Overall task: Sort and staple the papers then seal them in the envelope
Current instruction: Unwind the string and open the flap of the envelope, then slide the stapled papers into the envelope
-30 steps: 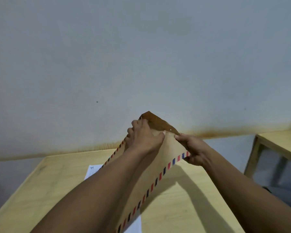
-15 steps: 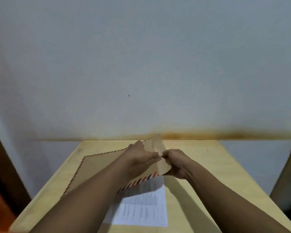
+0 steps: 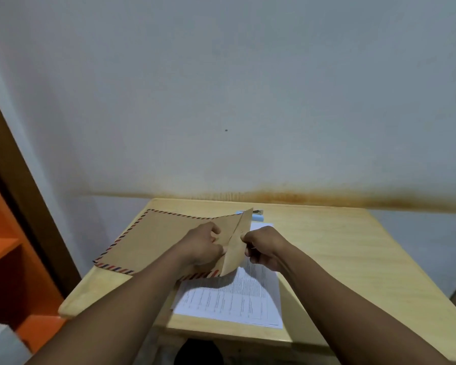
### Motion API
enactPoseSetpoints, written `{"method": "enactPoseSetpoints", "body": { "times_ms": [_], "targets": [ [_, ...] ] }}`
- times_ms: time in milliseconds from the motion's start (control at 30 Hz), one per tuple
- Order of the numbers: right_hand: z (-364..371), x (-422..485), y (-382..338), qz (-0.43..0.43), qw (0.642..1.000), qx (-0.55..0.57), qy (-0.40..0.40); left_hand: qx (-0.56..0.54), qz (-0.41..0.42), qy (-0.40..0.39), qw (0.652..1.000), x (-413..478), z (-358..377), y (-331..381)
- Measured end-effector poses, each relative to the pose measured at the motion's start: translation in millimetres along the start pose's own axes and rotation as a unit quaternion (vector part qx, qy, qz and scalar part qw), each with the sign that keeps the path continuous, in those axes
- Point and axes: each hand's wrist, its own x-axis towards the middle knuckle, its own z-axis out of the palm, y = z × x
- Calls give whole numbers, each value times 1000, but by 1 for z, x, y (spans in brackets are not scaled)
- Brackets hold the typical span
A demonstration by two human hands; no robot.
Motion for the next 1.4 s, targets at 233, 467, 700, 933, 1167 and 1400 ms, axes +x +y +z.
{"method": "enactPoseSetpoints", "body": {
  "times_ms": [233, 467, 700, 933, 1167, 1400],
  "targets": [
    [25, -3, 9, 38, 995, 75, -52, 64, 30, 55, 996, -15, 6, -27],
    [34, -8, 8, 9, 997, 44, -70, 187, 90, 150, 967, -23, 10, -34],
    [28, -13, 3, 21, 994, -21, -109, 315, 42, 160, 935, -26, 1, -35],
    [-13, 33, -15, -161, 906, -350, 173, 378, 61, 193, 903, -26, -10, -50],
    [-28, 78, -13, -119, 791, -599, 45, 444, 62, 193, 873, -25, -15, -64],
    [-28, 75, 0, -91, 737, -667, 60, 475, 54, 166, 862, -24, -3, -62]
  ]
}}
